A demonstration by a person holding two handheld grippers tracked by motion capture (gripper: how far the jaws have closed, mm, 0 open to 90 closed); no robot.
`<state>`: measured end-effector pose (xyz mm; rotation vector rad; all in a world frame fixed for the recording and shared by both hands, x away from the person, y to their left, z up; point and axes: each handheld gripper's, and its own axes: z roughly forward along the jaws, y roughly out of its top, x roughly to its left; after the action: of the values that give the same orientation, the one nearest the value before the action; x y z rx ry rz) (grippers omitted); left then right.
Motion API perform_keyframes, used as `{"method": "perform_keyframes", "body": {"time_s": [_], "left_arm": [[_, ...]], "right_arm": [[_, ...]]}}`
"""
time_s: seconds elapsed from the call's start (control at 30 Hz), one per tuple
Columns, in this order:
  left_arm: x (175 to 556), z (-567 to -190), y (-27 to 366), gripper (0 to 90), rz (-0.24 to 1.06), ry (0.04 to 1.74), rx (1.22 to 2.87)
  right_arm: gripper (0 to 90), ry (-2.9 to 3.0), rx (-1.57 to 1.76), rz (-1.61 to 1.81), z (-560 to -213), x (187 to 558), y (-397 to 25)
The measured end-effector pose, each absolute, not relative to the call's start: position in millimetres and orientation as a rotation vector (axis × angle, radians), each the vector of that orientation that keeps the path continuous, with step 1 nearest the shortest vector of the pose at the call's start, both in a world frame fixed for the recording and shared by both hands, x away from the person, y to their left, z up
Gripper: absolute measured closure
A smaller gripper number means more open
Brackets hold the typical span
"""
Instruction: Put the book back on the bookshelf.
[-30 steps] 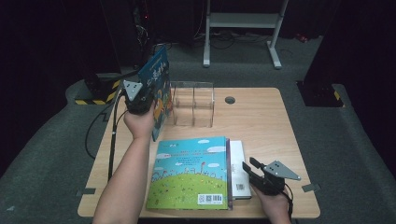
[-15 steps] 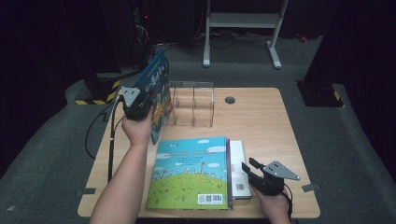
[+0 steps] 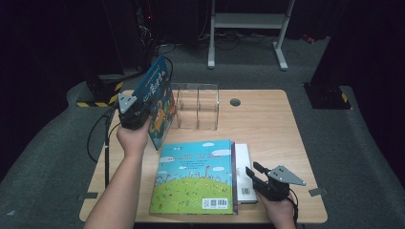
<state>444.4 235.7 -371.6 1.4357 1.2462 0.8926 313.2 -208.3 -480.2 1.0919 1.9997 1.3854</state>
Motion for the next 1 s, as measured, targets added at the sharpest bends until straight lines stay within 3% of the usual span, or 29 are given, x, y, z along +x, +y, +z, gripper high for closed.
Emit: {"method": "perform_keyframes", "body": {"time_s": [0.3,0.5,1.0], "left_arm": [[440,-370,241,77.1,0.866,1.25,1.457],[440,-369,241,82.1,0.865,1.254,1.456],[452,-361,217,83.3,0.93,1.232,1.463]], "right_arm": [[60.3,2.008,1.09,1.384,-482,314,-206],[60.2,2.016,1.082,1.378,-481,312,-204],[60.4,2.009,1.09,1.381,-482,314,-207]]}}
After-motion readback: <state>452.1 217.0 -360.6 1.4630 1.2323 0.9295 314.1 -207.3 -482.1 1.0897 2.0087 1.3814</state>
